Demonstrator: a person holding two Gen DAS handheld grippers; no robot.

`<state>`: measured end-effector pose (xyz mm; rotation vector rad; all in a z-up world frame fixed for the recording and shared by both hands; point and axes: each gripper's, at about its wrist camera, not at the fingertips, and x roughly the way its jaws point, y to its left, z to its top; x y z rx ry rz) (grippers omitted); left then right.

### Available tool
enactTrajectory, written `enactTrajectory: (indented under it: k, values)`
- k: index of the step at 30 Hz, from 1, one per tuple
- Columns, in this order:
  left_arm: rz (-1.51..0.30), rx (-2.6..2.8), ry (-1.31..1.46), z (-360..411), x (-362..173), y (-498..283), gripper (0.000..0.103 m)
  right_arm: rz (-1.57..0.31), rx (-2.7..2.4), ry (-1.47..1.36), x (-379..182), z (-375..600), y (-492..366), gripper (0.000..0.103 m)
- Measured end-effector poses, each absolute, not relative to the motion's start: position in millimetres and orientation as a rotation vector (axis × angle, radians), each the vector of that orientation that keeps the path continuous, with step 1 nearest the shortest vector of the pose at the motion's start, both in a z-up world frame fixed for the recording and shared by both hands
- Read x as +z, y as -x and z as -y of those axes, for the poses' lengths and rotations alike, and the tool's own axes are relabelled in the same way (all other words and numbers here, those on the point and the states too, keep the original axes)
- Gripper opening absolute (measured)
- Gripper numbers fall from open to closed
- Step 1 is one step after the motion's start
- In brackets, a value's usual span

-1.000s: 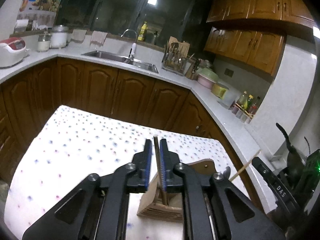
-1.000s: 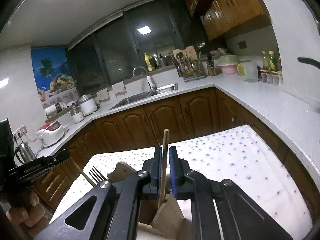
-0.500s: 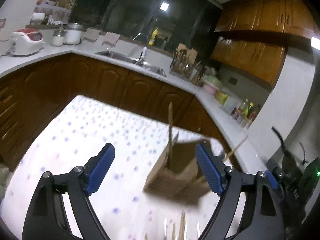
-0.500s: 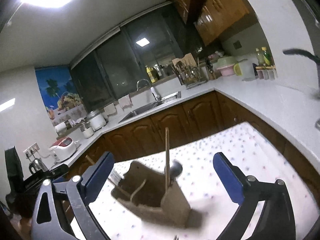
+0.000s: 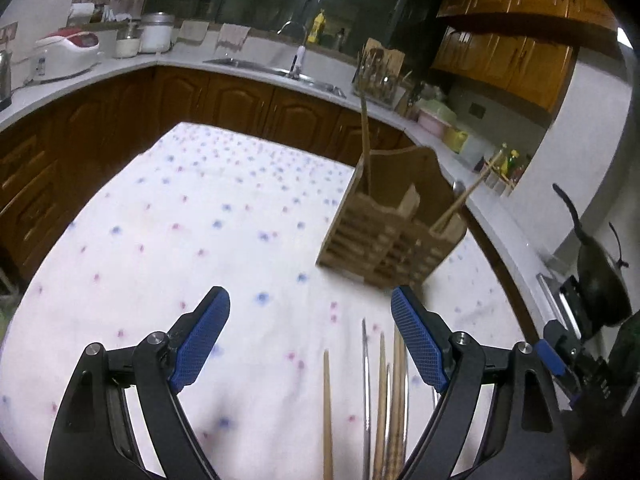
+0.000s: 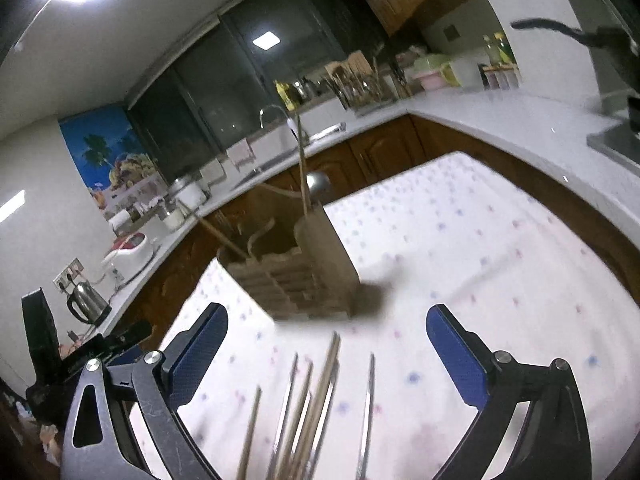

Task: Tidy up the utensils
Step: 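Drop the chopsticks into the holder by opening both grippers, then move both open grippers back to the remaining chopsticks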

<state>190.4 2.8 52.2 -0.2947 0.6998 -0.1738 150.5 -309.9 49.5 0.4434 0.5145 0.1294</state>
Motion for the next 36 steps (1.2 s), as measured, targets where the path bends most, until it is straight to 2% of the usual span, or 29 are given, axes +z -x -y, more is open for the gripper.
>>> enactTrajectory:
  k: [12,31,33,36]
  values:
    - [-0.799,-0.138,0.251,-5,13,-164,0.085,-0.584,0.098,-0.423,16,308,-116,0.1]
    - [-0.903,-0.14,0.138,20,-13,-169,0.085,-0.666,0.083,-0.352,-8,294,-123,0.1]
    - [-0.916,-0.143,0.12,24,-16,-172,0.085,-0.679,0.084,-0.334,-10,291,-126,0.099]
    - [-0.934,-0.159,0.113,30,-19,-177,0.082,-0.698,0.086,-0.31,-14,287,-131,0.09]
